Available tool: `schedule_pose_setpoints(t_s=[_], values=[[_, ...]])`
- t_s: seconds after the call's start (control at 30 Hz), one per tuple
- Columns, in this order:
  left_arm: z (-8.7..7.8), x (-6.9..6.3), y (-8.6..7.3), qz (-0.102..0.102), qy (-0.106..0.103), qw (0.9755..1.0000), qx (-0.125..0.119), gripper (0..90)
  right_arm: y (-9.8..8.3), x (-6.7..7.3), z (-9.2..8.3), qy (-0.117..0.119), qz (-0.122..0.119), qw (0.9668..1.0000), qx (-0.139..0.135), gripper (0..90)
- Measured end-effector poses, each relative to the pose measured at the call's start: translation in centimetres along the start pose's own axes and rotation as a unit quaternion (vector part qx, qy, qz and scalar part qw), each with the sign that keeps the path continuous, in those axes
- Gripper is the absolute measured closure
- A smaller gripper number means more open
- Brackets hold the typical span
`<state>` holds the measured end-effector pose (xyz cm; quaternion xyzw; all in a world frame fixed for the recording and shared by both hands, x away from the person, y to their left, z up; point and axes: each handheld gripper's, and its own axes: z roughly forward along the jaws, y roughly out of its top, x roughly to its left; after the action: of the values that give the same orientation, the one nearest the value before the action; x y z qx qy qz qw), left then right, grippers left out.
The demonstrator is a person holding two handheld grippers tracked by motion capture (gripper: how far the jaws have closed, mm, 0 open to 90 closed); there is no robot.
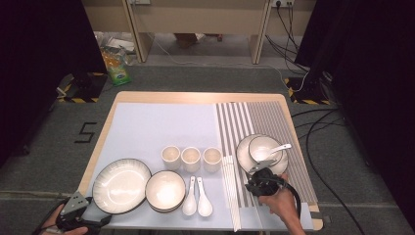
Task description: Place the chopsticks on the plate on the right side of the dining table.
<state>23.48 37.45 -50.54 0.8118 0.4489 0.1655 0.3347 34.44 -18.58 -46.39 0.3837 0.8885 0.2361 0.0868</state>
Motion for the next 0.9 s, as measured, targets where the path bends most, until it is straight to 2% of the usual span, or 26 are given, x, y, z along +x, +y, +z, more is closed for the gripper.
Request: schedule_pose_setpoints(t_s=[0.1, 0.2, 0.33, 0.37, 0.57, 0.73, 0.9], values=[[0.0, 0.0, -0.1, -0.003, 0.000, 1.0000, -0.003, 0.0, -0.4, -0.6, -0.3, -0.002, 0.006, 1.0000, 0.006, 81.0], [0.0, -0.1, 0.0, -0.003, 0.000, 1.0000, -0.003, 0.0, -1.0, -1.0, -0.7, 0.006, 0.010, 0.9999, 0.012, 82.9], [-0.1, 0.0, 0.0, -0.002, -0.004, 1.0000, 0.001, 0.0, -1.7, -1.3, -1.2, 0.004, 0.005, 0.9997, 0.022, 84.5], [0.0, 0.0, 0.0, -0.003, 0.000, 1.0000, -0.003, 0.0, -1.9, -1.4, -1.4, 0.004, 0.011, 0.9996, 0.026, 84.6], [0.0, 0.0, 0.0, -0.003, 0.000, 1.0000, -0.003, 0.0, -2.4, -1.6, -1.9, 0.000, 0.008, 0.9991, 0.041, 84.7], [0.0, -0.1, 0.0, -0.004, 0.000, 1.0000, -0.003, 0.0, -1.9, -1.8, -1.9, 0.002, 0.012, 0.9980, 0.062, 84.4], [0.0, 0.0, 0.0, -0.004, -0.002, 1.0000, 0.000, 0.0, -0.8, -1.7, -1.5, 0.000, 0.001, 0.9957, 0.092, 84.4]])
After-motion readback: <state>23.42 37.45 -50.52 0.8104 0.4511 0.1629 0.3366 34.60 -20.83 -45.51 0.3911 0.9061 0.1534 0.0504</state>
